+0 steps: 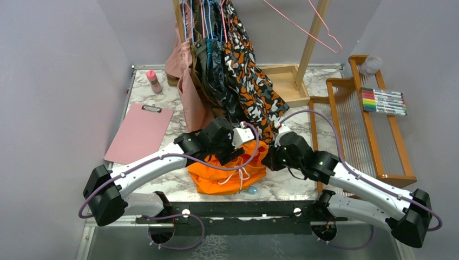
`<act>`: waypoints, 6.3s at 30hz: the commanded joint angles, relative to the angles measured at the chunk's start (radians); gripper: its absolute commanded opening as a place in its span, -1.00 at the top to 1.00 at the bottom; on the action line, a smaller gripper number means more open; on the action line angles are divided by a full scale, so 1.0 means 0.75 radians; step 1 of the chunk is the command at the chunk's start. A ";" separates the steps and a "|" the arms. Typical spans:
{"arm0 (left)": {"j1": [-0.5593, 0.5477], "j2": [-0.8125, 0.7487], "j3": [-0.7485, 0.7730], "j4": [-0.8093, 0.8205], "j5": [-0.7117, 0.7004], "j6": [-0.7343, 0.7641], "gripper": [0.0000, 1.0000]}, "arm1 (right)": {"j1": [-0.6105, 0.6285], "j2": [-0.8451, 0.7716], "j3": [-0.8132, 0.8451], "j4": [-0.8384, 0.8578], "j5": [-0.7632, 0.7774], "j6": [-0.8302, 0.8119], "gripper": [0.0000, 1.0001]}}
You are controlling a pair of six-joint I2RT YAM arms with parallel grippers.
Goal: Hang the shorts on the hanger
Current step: Adjust the shorts at the center of the board.
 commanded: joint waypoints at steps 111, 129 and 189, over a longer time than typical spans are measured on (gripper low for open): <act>0.001 -0.451 -0.534 0.296 -0.321 -1.292 0.70 | 0.002 -0.071 -0.010 0.080 0.046 0.399 0.99; 0.005 -0.418 -0.387 0.161 -0.444 -1.117 1.00 | 0.002 -0.089 0.150 -0.131 0.065 0.057 -0.46; 0.006 -0.488 -0.084 -0.102 -0.443 -0.901 1.00 | 0.002 0.244 0.361 0.059 0.295 -0.537 0.28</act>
